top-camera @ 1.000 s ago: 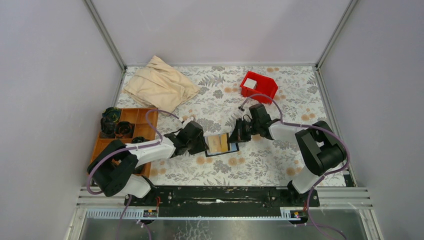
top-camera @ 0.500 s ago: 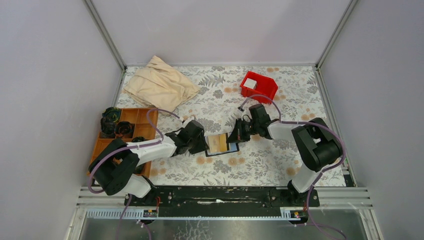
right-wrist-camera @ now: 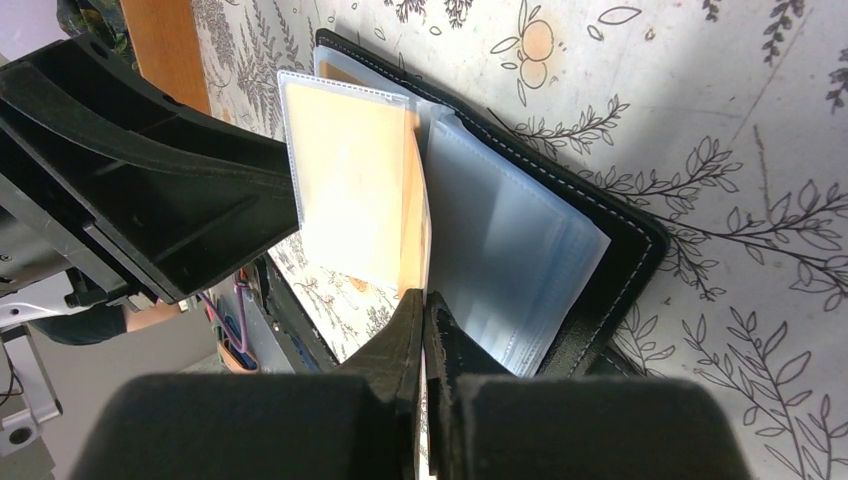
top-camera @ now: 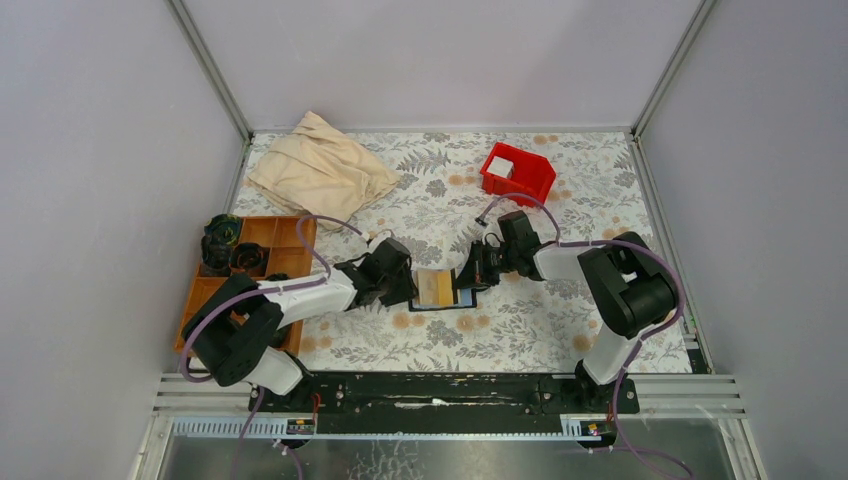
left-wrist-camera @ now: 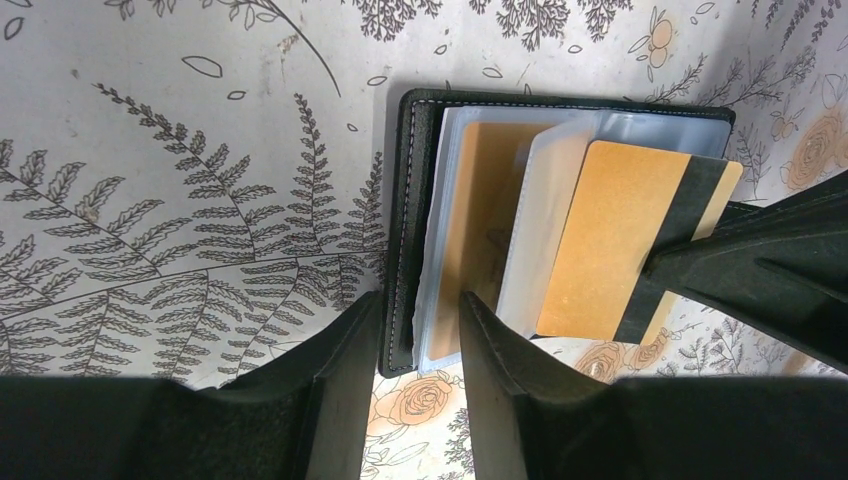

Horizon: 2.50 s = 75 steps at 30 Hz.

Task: Put the credit cards into the card holder
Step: Insert the credit card into the card holder.

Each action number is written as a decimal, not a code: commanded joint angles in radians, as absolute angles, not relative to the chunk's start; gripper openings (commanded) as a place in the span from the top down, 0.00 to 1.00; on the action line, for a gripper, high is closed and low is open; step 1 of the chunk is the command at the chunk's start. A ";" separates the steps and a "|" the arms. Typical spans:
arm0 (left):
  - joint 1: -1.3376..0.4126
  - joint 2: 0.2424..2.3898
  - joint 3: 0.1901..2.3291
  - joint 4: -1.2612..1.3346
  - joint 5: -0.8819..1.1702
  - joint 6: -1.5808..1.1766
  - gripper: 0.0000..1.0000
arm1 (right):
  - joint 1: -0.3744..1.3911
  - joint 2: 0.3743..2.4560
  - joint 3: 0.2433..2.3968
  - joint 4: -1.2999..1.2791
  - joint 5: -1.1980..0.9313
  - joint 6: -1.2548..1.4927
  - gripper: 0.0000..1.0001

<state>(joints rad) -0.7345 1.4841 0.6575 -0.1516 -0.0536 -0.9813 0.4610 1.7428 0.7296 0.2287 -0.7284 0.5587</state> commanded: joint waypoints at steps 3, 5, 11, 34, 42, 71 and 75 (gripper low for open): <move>-0.743 1.522 0.634 -0.346 -0.140 -0.971 0.57 | 0.456 1.761 0.722 0.237 -0.719 0.541 1.00; -0.744 1.503 0.631 -0.379 -0.173 -0.984 0.57 | 0.457 1.762 0.725 0.229 -0.714 0.533 1.00; -0.744 1.434 0.637 -0.489 -0.275 -1.033 0.56 | 0.456 1.771 0.732 0.227 -0.715 0.530 1.00; -0.744 1.626 0.659 -0.394 -0.182 -0.948 0.58 | 0.456 1.804 0.738 0.239 -0.741 0.520 1.00; -0.746 1.642 0.650 -0.394 -0.177 -0.942 0.60 | 0.456 1.797 0.750 0.200 -0.688 0.482 1.00; -0.746 1.689 0.669 -0.391 -0.160 -0.927 0.60 | 0.456 1.835 0.839 0.133 -0.606 0.438 1.00; -0.746 1.694 0.668 -0.388 -0.159 -0.928 0.60 | 0.456 1.837 0.815 0.147 -0.614 0.442 1.00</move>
